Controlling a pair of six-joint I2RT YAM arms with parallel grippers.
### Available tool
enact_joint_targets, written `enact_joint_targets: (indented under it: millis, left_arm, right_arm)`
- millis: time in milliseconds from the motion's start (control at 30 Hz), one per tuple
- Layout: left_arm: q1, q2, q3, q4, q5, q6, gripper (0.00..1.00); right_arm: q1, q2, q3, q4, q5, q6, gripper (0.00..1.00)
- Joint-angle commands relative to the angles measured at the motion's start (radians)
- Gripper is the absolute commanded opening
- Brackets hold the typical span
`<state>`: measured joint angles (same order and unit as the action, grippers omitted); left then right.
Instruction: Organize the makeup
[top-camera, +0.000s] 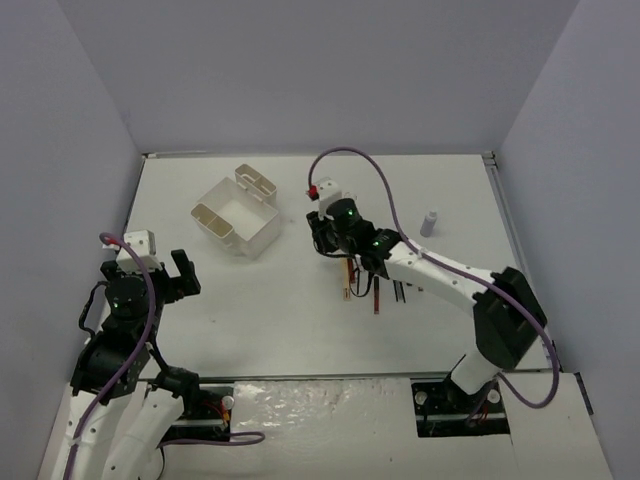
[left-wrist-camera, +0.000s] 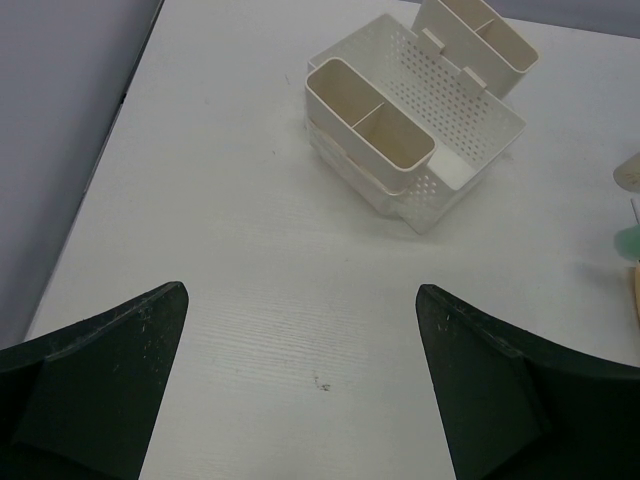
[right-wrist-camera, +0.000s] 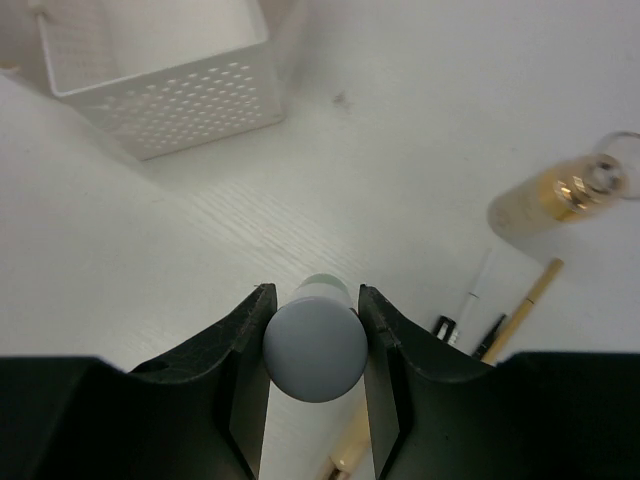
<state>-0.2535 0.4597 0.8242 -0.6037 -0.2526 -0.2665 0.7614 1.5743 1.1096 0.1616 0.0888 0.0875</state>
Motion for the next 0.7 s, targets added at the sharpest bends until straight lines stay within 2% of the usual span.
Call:
enact_joint_targets:
  millis: [0,100,200,433,533,667]
  left_arm:
    - [-0.003,0.029,0.015,0.066,0.011,-0.010,0.97]
    - [-0.003,0.033,0.015,0.067,0.015,-0.010,0.97]
    - [-0.003,0.035,0.014,0.067,0.018,-0.010,0.97]
    - [-0.003,0.047,0.010,0.077,0.044,-0.010,0.97]
    - [-0.003,0.054,0.009,0.086,0.065,-0.009,0.97]
    - [-0.003,0.074,0.011,0.117,0.133,-0.003,0.97]
  right_arm:
    - [0.070,0.144,0.140,0.103,-0.121,-0.118,0.00]
    - [0.093,0.229,0.191,0.107,-0.184,-0.127,0.00]
    - [0.122,0.282,0.203,0.129,-0.173,-0.145,0.00]
    - [0.139,0.324,0.148,0.203,-0.187,-0.138,0.00]
    - [0.141,0.307,0.113,0.229,-0.188,-0.124,0.13]
    - [0.142,0.283,0.106,0.219,-0.187,-0.121,0.42]
